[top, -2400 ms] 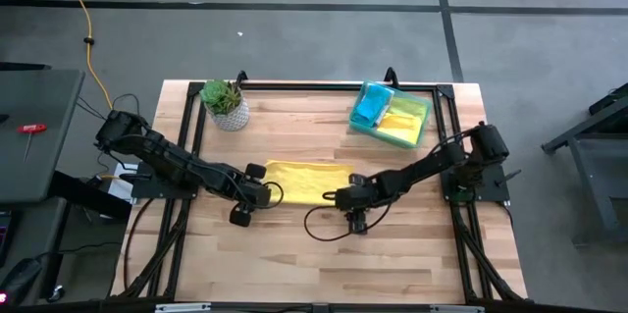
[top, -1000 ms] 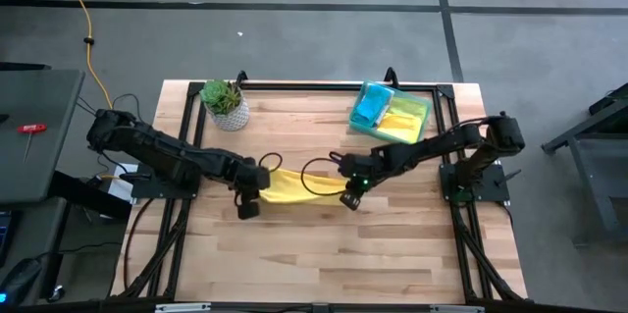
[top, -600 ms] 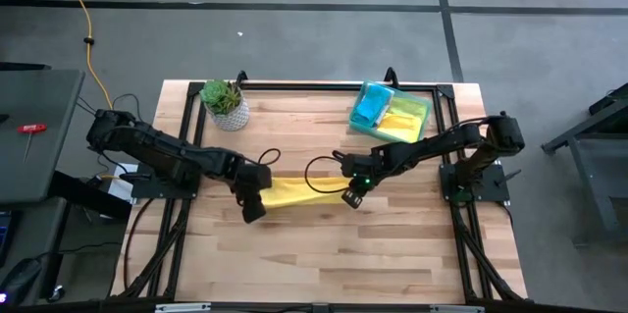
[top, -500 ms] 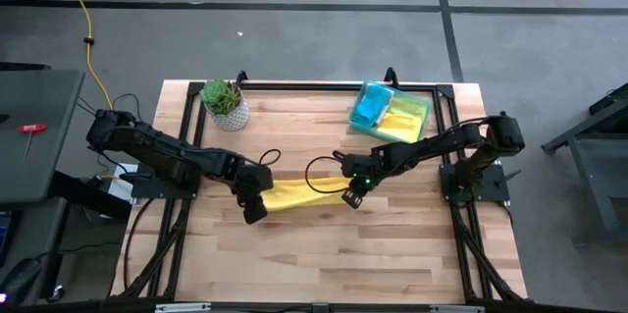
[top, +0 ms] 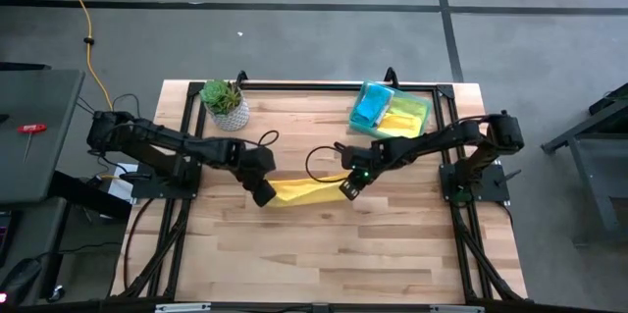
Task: Fold microfiber towels
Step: Fold the yellow towel
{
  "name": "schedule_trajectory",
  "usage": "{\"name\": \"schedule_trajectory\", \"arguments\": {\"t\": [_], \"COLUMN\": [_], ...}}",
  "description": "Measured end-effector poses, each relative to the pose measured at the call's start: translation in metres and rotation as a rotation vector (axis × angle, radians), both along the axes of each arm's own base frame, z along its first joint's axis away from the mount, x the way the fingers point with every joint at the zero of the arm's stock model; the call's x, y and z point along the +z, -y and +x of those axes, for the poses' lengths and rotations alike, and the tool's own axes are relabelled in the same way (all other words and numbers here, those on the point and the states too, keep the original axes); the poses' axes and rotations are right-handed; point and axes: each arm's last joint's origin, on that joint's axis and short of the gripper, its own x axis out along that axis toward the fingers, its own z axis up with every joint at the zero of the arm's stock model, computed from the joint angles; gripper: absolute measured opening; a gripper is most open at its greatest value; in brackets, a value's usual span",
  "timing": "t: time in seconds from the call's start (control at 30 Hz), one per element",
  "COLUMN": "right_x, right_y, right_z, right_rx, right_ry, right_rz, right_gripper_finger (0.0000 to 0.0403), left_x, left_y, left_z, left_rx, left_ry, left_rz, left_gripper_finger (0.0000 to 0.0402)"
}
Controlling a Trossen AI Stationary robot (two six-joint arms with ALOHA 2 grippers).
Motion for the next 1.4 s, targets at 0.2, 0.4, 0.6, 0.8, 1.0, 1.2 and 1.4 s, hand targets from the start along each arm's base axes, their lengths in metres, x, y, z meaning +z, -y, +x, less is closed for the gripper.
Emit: {"name": "schedule_trajectory", "arguments": {"t": [0.2,0.4,0.6,0.8,1.0,1.2,1.4], "right_x": [-0.001,-0.002,-0.002,-0.001,-0.001,-0.001,-0.001], "right_y": [0.011,0.017,0.018,0.019,0.019,0.020,0.020], "right_z": [-0.002,-0.005,-0.005,-0.003,-0.003,-0.003,-0.003], "right_rx": [-0.107,-0.169,-0.179,-0.196,-0.198,-0.249,-0.249], "right_ry": [-0.025,-0.057,-0.054,-0.040,-0.033,-0.031,-0.031], "right_rz": [-0.040,-0.082,-0.099,-0.129,-0.131,-0.142,-0.148], "right_gripper_finger": [0.0000,0.0000,0.0000,0.0000,0.0000,0.0000,0.0000], "left_x": [-0.006,-0.010,-0.010,-0.010,-0.010,-0.010,-0.010], "left_y": [-0.002,0.001,0.002,0.002,0.001,0.000,0.000], "left_z": [-0.005,-0.008,-0.008,-0.008,-0.009,-0.009,-0.009], "left_rx": [0.021,0.068,0.097,0.106,0.132,0.147,0.150], "left_ry": [-0.028,-0.077,-0.082,-0.086,-0.090,-0.090,-0.090], "left_rz": [0.023,0.118,0.171,0.171,0.196,0.195,0.205], "left_gripper_finger": [0.0000,0.0000,0.0000,0.0001,0.0008,0.0011,0.0012]}}
